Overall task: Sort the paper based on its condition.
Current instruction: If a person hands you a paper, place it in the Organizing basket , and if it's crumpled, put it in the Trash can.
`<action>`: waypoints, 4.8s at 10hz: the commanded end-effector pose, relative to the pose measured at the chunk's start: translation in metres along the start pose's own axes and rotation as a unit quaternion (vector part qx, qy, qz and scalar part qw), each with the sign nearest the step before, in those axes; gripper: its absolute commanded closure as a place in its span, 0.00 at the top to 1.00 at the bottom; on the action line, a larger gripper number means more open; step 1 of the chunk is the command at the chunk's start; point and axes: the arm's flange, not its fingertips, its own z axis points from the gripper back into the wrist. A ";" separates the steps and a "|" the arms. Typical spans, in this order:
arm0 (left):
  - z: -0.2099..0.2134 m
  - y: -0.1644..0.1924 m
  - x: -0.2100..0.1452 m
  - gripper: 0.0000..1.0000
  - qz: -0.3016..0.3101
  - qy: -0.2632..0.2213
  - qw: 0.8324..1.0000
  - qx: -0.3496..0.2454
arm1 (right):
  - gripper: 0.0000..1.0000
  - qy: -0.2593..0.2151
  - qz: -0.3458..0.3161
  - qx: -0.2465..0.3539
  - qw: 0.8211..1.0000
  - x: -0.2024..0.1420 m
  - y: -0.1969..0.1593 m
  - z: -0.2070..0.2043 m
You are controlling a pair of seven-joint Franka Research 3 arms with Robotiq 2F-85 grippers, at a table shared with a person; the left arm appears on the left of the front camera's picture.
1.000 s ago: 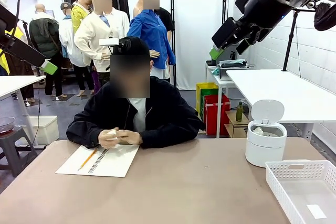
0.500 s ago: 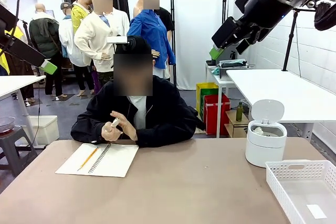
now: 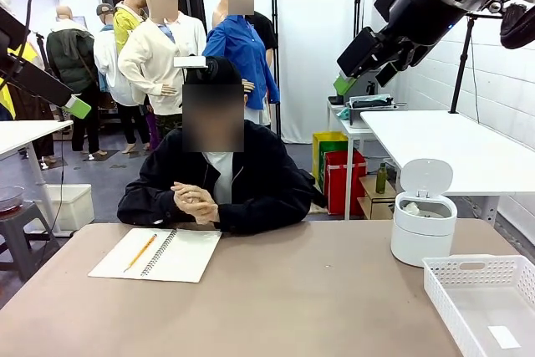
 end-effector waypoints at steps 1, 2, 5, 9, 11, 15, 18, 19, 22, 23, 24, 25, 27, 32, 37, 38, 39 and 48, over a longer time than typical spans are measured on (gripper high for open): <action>0.000 0.000 0.000 1.00 0.000 0.000 1.000 0.000 | 1.00 0.000 -0.002 -0.001 1.000 0.000 0.000 0.000; 0.000 0.000 0.000 1.00 0.000 0.000 1.000 0.000 | 1.00 0.000 -0.002 -0.001 1.000 0.000 0.000 0.000; 0.000 0.000 0.000 1.00 0.000 0.000 1.000 0.000 | 1.00 0.000 -0.002 -0.001 1.000 0.000 0.000 0.000; 0.000 0.000 0.000 1.00 0.000 0.000 1.000 0.000 | 1.00 0.000 -0.002 -0.001 1.000 0.000 0.000 0.000; 0.000 0.000 0.000 1.00 0.000 0.000 1.000 0.000 | 1.00 0.000 -0.002 -0.001 1.000 0.000 0.000 0.000; 0.000 0.000 0.000 1.00 0.000 0.000 1.000 0.000 | 1.00 0.000 -0.002 -0.001 1.000 0.000 0.000 0.000; 0.000 0.000 0.000 1.00 0.000 0.000 1.000 0.000 | 1.00 0.000 -0.002 -0.001 1.000 0.000 0.000 0.000; 0.000 0.000 0.000 1.00 0.000 0.000 1.000 0.000 | 1.00 0.000 -0.002 -0.001 1.000 0.000 0.000 0.000; 0.000 0.000 0.000 1.00 0.000 0.000 1.000 0.000 | 1.00 0.000 -0.002 -0.001 1.000 0.000 0.000 0.000; 0.000 0.000 0.000 1.00 0.000 0.000 1.000 0.000 | 1.00 0.000 -0.002 -0.001 1.000 0.000 0.000 0.000; 0.000 0.000 0.000 1.00 0.000 0.000 1.000 0.000 | 1.00 0.000 -0.002 -0.001 1.000 0.000 0.000 0.000; 0.000 0.000 0.000 1.00 0.000 0.000 1.000 0.000 | 1.00 0.000 -0.002 -0.001 1.000 0.000 0.000 0.000; 0.000 0.000 0.000 1.00 0.000 0.000 1.000 0.000 | 1.00 0.000 -0.002 -0.001 1.000 0.000 0.000 0.000; 0.000 0.000 0.000 1.00 0.000 0.000 1.000 0.000 | 1.00 0.000 -0.002 -0.001 1.000 0.000 0.000 0.000; 0.000 0.000 0.000 1.00 0.000 0.000 1.000 0.000 | 1.00 0.080 -0.104 -0.044 0.990 0.006 -0.027 -0.064; 0.000 0.000 0.000 1.00 0.000 0.000 1.000 0.000 | 1.00 0.108 -0.126 -0.064 0.984 0.005 -0.037 -0.083; 0.000 0.000 0.000 1.00 0.000 0.000 1.000 0.000 | 1.00 0.138 -0.150 -0.079 0.976 0.001 -0.047 -0.104; 0.000 0.000 0.000 1.00 0.000 0.000 1.000 0.000 | 1.00 0.306 -0.185 -0.078 0.930 -0.041 -0.070 -0.272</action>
